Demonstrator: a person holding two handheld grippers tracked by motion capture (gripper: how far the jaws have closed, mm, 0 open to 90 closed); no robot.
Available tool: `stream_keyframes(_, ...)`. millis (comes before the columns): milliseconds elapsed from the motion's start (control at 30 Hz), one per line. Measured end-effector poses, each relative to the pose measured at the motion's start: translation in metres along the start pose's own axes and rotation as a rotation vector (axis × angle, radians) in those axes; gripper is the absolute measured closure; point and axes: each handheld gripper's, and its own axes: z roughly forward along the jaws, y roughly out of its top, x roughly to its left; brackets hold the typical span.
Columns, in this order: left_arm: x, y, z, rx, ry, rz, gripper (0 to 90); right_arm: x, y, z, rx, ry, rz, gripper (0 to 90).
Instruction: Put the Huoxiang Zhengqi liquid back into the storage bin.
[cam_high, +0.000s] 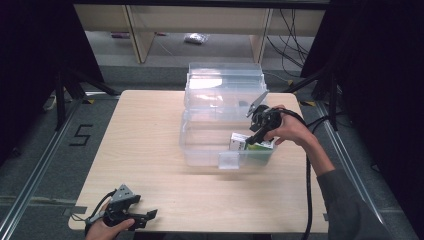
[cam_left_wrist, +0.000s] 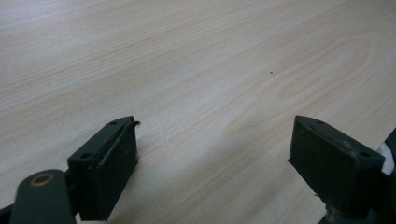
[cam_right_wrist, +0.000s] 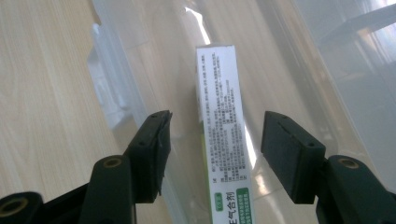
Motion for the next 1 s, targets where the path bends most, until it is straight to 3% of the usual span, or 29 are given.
stream_keyframes(300, 0.0, 0.0, 0.0, -0.001, 0.001, -0.001, 14.8, 0.004, -0.004, 0.0, -0.025, 0.014, 0.008, 44.6)
stream_keyframes(500, 0.0, 0.0, 0.0, 0.0, 0.001, -0.001, 14.8, 0.007, -0.006, -0.002, -0.052, 0.011, -0.013, 44.0)
stream_keyframes(700, 0.0, 0.0, 0.0, -0.001, 0.001, -0.001, 14.8, 0.01, -0.01, -0.003, -0.065, 0.01, 0.01, 42.3)
stream_keyframes(733, 0.002, 0.0, -0.002, 0.021, 0.004, 0.022, 14.8, 0.011, -0.01, -0.003, -0.066, 0.013, 0.021, 42.3)
stream_keyframes(767, 0.002, 0.0, -0.002, 0.021, 0.003, 0.022, 14.8, 0.008, -0.011, -0.001, -0.082, 0.013, -0.013, 42.0)
stream_keyframes(900, 0.002, 0.0, -0.002, 0.024, 0.002, 0.026, 14.8, 0.011, -0.011, -0.001, -0.075, 0.014, 0.008, 40.5)
stream_keyframes(933, 0.0, 0.0, 0.0, 0.001, 0.003, 0.001, 14.8, 0.012, -0.011, -0.002, -0.072, 0.016, 0.021, 40.0)
stream_keyframes(967, 0.0, 0.0, 0.0, -0.001, 0.001, -0.002, 14.8, 0.012, -0.011, -0.002, -0.084, 0.009, 0.0, 39.6)
stream_keyframes(1000, 0.0, 0.0, 0.0, 0.0, 0.002, -0.002, 14.8, 0.013, -0.011, -0.004, -0.082, 0.005, 0.026, 38.9)
